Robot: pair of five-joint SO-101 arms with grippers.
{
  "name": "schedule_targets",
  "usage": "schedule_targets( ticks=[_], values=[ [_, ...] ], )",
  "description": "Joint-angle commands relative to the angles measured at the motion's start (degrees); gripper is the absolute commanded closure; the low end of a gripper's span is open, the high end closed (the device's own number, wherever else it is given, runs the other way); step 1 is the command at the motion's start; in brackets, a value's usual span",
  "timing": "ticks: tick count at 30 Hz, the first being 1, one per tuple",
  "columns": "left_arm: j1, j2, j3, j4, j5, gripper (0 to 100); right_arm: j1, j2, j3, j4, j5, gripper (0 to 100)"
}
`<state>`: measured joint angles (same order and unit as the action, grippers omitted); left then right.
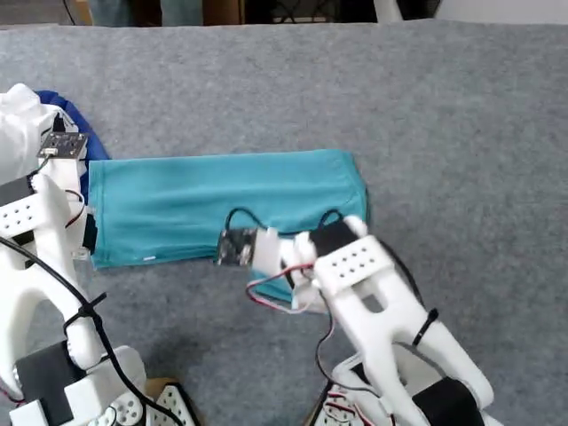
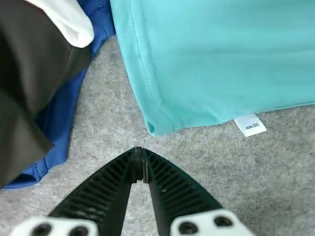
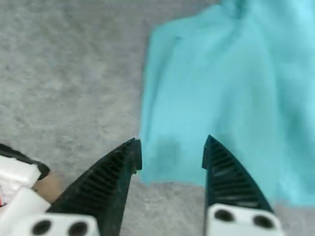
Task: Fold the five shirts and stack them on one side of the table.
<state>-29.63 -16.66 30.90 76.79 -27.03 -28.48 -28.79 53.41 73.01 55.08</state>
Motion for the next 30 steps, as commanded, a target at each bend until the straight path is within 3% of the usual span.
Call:
schedule_targets(
  ticks=[1, 11, 24, 30],
  values=[
    [-0.31, -1.85, 0.04, -0.79, -0.09, 97, -2.46, -1.45, 1.54, -1.41, -0.88, 76.9],
    [-0.22, -1.85, 0.04, -0.62, -0.09, 97, -2.29, -1.36, 14.81, -18.64, -1.32, 76.7],
    [-0.31, -1.85, 0.04, -0.53, -0.09, 97, 3.34, -1.36, 17.19, -22.68, -1.05, 77.2],
    [-0.48, -1.93, 0.04, -0.44, -0.09, 97, 3.34, -1.36, 17.19, -22.59, 0.35, 91.1]
  ],
)
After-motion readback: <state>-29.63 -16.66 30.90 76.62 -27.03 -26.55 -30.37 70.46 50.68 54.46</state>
